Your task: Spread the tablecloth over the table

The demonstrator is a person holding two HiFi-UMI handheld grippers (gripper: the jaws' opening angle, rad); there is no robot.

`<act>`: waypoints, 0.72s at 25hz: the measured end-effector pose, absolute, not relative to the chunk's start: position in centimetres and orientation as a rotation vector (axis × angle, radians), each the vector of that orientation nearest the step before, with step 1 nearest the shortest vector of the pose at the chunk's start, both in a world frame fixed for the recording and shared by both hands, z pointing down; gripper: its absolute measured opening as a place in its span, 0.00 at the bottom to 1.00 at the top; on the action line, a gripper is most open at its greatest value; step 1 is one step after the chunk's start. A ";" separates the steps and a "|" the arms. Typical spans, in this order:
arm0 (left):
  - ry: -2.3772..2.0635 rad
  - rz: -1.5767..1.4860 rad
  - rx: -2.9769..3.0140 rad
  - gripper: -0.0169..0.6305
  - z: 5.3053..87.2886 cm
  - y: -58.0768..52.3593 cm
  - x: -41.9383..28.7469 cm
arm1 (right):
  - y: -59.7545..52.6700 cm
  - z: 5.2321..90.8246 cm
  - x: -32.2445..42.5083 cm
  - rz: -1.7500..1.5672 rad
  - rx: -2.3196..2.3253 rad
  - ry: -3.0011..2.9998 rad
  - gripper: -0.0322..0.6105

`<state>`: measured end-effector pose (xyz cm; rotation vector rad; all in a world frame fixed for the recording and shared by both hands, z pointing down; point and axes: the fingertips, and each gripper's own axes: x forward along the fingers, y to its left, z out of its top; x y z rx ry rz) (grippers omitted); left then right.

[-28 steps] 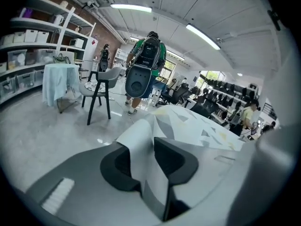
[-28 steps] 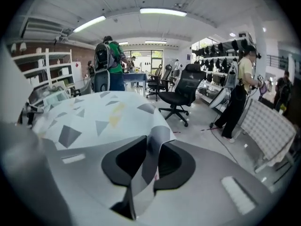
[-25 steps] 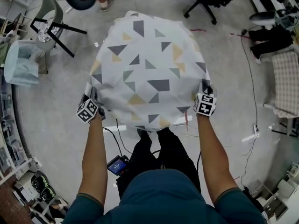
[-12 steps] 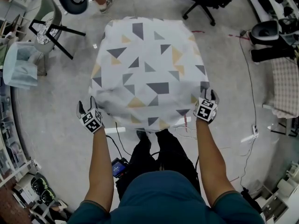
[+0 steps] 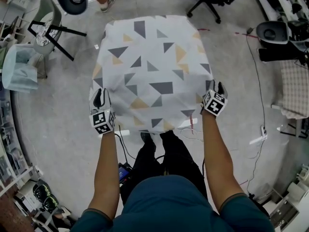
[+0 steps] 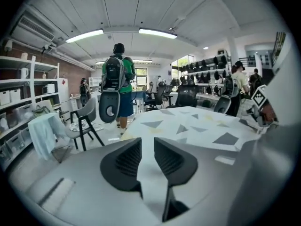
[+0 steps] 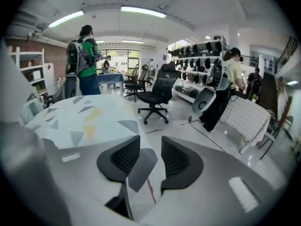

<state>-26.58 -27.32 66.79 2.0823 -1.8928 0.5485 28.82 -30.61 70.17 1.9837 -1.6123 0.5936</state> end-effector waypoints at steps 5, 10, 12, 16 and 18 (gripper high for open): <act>-1.797 0.552 2.124 0.06 68.3 -27.9 -23.8 | -30.7 72.9 27.0 0.605 1.792 -1.693 0.25; -1.743 0.569 2.068 0.05 70.5 -27.4 -23.5 | -30.0 74.8 27.5 0.838 1.811 -1.713 0.23; -1.733 0.581 2.052 0.04 71.1 -27.0 -23.5 | -30.0 74.2 27.4 0.779 1.778 -1.694 0.23; -1.722 0.583 2.030 0.03 72.2 -26.8 -23.0 | -31.2 71.8 24.3 0.564 1.691 -1.783 0.23; -1.720 0.596 2.027 0.03 72.7 -26.8 -22.7 | -31.4 71.7 22.5 0.544 1.645 -1.822 0.23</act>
